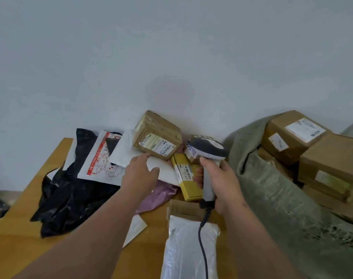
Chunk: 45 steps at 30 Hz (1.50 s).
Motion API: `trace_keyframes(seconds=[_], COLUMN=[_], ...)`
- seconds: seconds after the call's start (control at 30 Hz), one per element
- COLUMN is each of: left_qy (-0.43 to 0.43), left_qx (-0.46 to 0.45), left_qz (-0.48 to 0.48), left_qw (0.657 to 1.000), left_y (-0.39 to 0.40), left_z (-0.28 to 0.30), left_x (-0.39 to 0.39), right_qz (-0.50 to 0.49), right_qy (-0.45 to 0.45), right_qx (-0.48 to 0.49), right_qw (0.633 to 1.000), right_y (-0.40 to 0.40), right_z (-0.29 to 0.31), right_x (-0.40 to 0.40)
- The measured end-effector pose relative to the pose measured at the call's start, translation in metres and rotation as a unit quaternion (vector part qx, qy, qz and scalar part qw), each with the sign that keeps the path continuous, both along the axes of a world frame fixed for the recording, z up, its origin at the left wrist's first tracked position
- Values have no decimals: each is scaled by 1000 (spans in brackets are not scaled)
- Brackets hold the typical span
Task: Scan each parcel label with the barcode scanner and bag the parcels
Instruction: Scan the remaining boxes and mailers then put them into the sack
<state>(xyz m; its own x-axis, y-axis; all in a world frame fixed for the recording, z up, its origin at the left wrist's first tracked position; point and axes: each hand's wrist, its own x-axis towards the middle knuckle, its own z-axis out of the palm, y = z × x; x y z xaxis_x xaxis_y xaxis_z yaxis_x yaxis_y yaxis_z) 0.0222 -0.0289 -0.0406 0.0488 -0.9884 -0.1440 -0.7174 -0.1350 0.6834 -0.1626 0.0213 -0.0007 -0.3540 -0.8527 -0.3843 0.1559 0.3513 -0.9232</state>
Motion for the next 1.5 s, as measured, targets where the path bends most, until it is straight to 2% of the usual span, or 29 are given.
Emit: trace_keyframes(seconds=[0.37, 0.63, 0.73, 0.9, 1.13, 1.23, 1.33, 1.5], left_qy=[30, 14, 16, 52, 82, 88, 59, -22], left_qx=[26, 45, 32, -27, -83, -62, -8, 95], left_qz=[88, 125, 136, 132, 141, 130, 99, -16], left_qw=[995, 991, 990, 990, 983, 986, 993, 995], left_y=[-104, -147, -149, -142, -101, -74, -45, 7], left_z=[-24, -50, -54, -44, -14, -11, -9, 8], left_x=[7, 3, 3, 7, 24, 39, 56, 73], right_qz=[26, 81, 75, 5, -50, -60, -54, 16], right_qy=[-19, -28, -48, -69, -67, -58, -39, 47], right_qx=[43, 88, 83, 45, -7, -31, -52, -59], right_qw=[999, 992, 993, 997, 996, 996, 996, 997], right_y=[-144, -190, -188, -168, -117, -94, -70, -30], right_z=[-52, -93, -100, -96, -63, -45, -31, -26], right_x=[0, 14, 19, 18, 21, 30, 42, 56])
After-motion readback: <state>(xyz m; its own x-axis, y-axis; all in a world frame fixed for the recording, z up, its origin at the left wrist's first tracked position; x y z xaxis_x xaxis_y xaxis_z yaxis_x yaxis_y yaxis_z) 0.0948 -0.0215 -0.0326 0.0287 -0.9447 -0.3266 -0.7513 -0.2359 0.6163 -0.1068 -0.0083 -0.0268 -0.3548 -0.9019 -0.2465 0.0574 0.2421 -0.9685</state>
